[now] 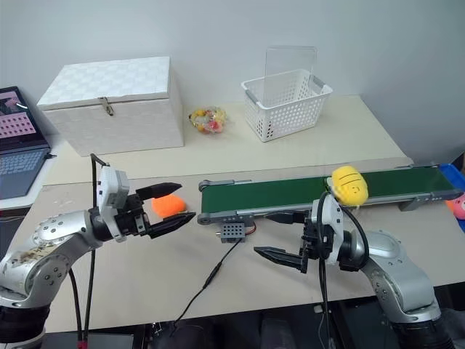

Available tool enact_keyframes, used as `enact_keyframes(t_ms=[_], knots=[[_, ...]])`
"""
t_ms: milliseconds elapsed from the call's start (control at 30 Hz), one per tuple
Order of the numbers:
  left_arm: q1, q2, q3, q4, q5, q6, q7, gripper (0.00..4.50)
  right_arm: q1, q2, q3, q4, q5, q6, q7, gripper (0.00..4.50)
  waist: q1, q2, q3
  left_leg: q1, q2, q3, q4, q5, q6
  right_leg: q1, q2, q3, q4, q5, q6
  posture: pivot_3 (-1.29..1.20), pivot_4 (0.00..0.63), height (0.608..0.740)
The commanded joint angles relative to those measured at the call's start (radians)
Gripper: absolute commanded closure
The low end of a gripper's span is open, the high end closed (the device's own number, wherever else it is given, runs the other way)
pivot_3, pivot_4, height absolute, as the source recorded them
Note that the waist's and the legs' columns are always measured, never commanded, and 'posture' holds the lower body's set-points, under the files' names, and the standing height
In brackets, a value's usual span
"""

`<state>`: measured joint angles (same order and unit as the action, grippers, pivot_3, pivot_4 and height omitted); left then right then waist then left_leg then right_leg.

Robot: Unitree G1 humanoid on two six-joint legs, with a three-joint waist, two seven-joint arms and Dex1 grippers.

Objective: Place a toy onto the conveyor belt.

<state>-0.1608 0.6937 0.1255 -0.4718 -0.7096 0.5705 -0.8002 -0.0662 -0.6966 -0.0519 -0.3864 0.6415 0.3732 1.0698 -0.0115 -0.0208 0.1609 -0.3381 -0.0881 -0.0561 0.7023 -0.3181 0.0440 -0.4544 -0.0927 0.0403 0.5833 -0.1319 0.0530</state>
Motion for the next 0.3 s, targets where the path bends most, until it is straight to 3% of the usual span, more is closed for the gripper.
enact_keyframes(t_ms=[33, 300], knots=[[-0.013, -0.008, -0.003, -0.031, 0.005, -0.01, 0.008, 0.04, -0.013, -0.011, -0.013, -0.013, 0.004, -0.005, 0.012, 0.0, 0.0, 0.0, 0.0, 0.0, 0.0, 0.0, 0.0, 0.0, 0.0, 0.0, 0.0, 0.0, 0.0, 0.0, 0.0, 0.0, 0.15, 0.74], [-0.025, -0.029, -0.01, -0.02, 0.01, -0.012, 0.021, 0.04, -0.026, -0.017, -0.009, -0.001, 0.002, -0.001, 0.02, 0.0, 0.0, 0.0, 0.0, 0.0, 0.0, 0.0, 0.0, 0.0, 0.0, 0.0, 0.0, 0.0, 0.0, 0.0, 0.0, 0.0, 0.15, 0.74]])
